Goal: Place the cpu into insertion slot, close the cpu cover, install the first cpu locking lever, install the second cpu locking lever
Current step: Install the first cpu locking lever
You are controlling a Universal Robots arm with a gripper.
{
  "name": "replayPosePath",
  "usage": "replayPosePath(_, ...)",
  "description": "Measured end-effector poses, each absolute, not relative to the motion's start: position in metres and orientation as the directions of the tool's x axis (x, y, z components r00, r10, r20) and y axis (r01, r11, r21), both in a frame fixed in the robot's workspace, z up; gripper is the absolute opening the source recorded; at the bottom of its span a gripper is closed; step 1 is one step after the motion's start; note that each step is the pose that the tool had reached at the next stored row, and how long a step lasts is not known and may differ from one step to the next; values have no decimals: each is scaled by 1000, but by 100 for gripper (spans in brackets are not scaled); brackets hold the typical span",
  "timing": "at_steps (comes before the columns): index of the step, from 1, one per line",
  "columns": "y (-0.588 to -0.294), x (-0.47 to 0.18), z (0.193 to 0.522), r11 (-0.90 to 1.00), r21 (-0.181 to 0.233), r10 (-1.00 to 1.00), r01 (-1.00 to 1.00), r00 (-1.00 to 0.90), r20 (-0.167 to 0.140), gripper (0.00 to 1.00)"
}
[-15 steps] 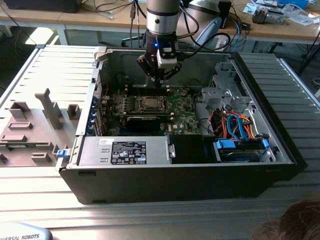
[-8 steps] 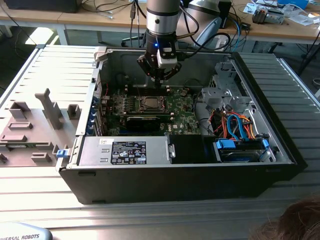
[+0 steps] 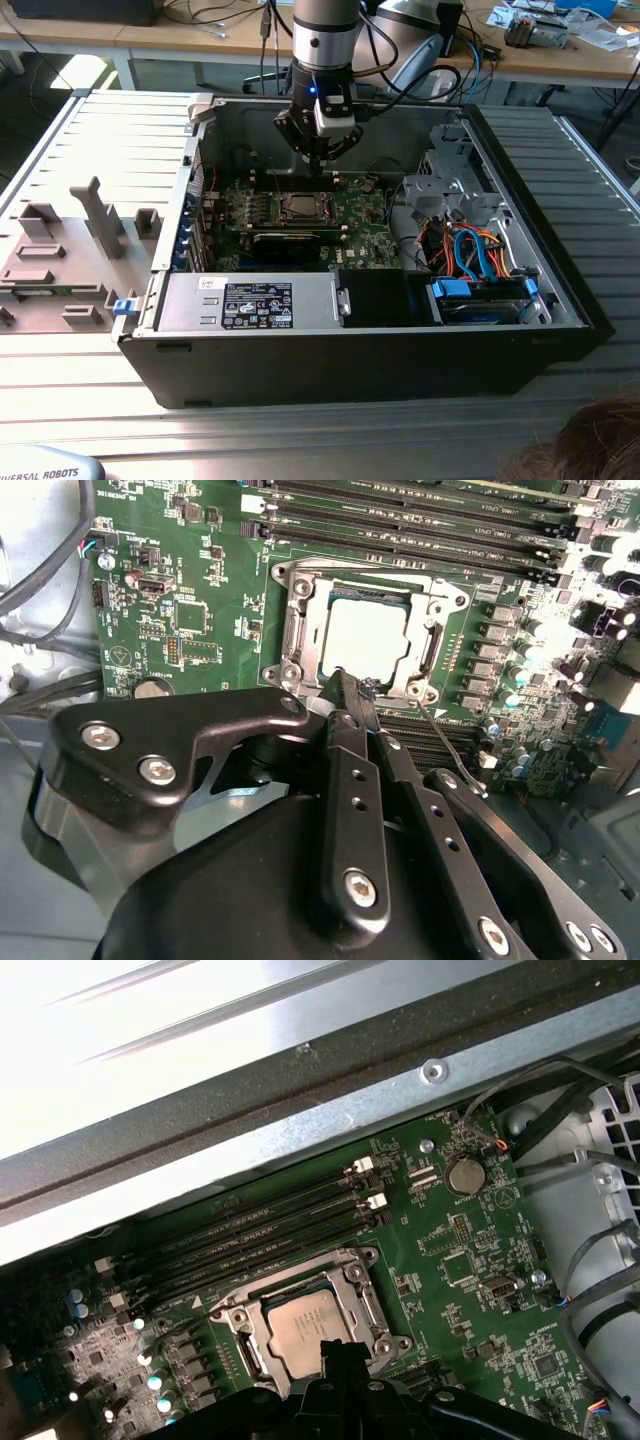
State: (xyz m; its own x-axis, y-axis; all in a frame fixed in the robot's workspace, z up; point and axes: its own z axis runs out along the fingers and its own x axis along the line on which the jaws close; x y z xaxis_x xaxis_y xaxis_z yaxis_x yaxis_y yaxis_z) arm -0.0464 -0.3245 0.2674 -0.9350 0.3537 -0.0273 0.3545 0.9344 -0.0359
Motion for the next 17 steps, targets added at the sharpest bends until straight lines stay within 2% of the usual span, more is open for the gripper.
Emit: replayPosePath(17,-324,-46,267,940,-36,340,341,-940,-27,11)
